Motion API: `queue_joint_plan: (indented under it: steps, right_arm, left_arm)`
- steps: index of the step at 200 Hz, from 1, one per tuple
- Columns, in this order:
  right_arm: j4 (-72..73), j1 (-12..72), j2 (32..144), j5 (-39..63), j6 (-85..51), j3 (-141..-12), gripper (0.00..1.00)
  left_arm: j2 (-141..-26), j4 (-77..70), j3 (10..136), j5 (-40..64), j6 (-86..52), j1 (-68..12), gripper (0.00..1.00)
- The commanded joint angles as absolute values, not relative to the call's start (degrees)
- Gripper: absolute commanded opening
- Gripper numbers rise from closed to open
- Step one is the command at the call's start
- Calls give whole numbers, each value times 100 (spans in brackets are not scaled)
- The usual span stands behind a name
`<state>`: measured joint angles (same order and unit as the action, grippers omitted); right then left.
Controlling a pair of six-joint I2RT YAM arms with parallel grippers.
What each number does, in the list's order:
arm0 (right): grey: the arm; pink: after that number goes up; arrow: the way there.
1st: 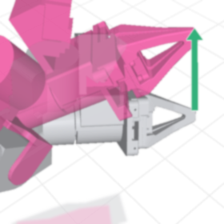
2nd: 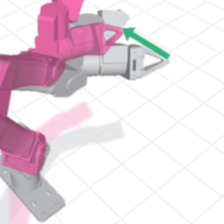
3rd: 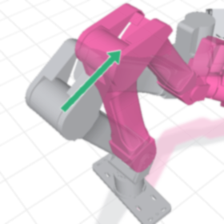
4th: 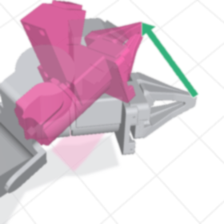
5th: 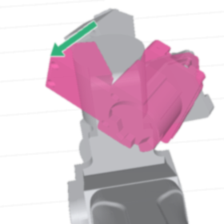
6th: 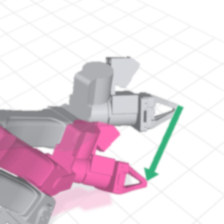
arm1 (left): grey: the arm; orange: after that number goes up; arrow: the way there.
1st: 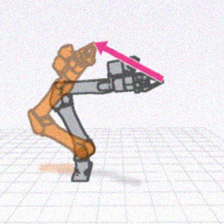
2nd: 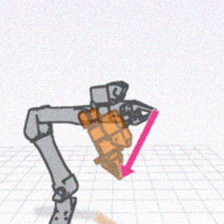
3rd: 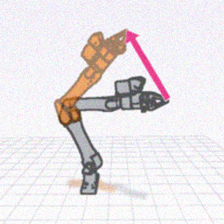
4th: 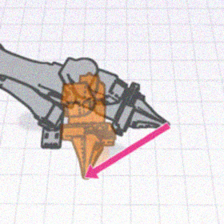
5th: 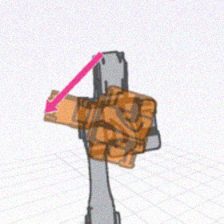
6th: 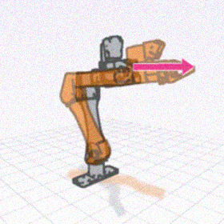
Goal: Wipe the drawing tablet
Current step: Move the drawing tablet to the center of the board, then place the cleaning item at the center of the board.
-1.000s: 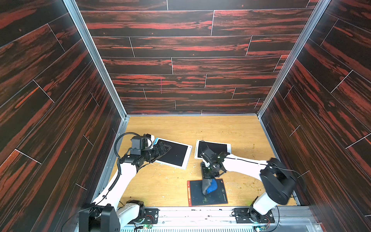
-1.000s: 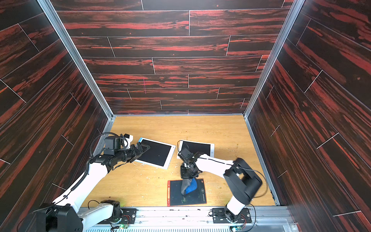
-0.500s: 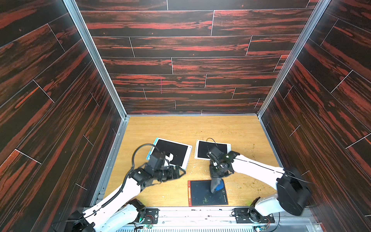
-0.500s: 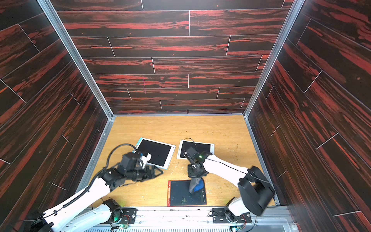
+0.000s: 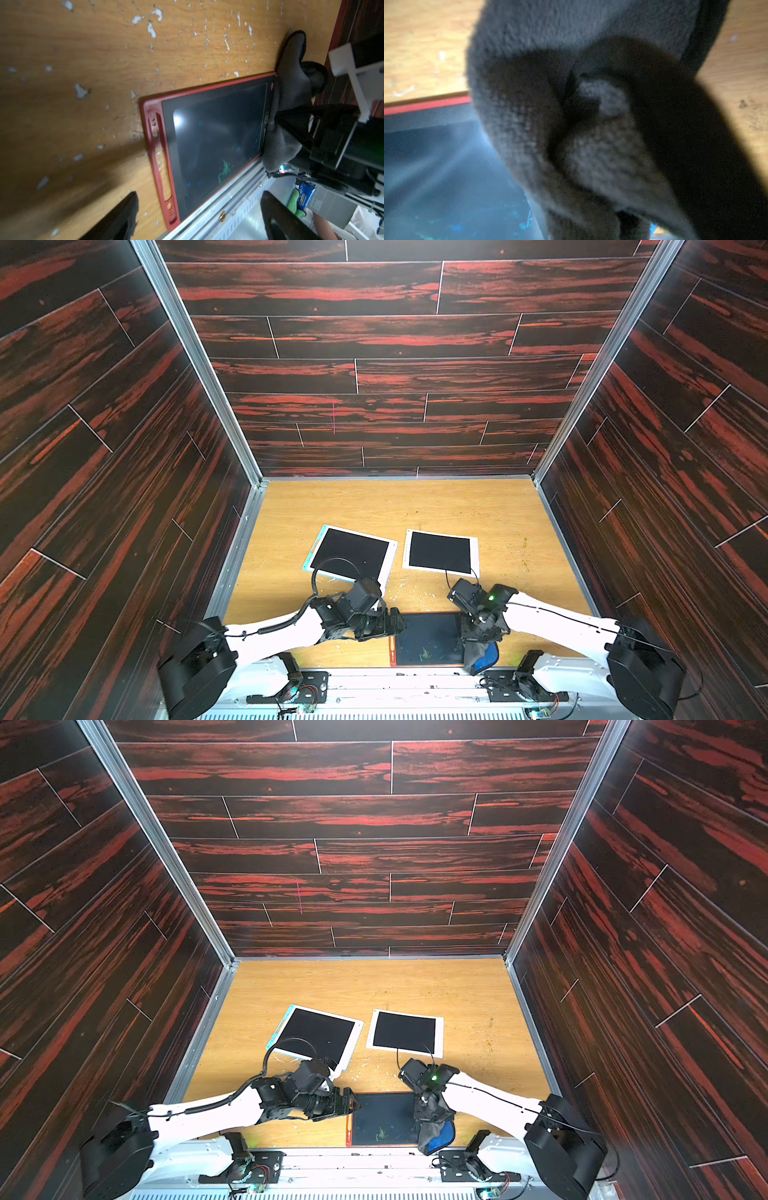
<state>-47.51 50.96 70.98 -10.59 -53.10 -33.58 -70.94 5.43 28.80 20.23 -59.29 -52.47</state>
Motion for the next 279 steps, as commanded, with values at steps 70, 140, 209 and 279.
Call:
queue_joint_plan:
  steps: [70,140,209,279]
  right_arm:
    - [-3957,5493,7818,72,-5689,-3052,0]
    - [-4267,5061,8685,-685,-5174,-4176,0]
    - [-4212,3874,9173,-423,-4103,-5462,0]
    - [-5014,3324,9091,-894,-3650,-6458,0]
  left_arm:
    - [-8158,-344,2848,2025,-6082,-5271,95]
    - [-8590,295,3621,2053,-5452,-4652,96]
    - [-9483,1025,5078,2462,-4733,-3817,96]
    - [-9663,1651,5863,2657,-4294,-3401,96]
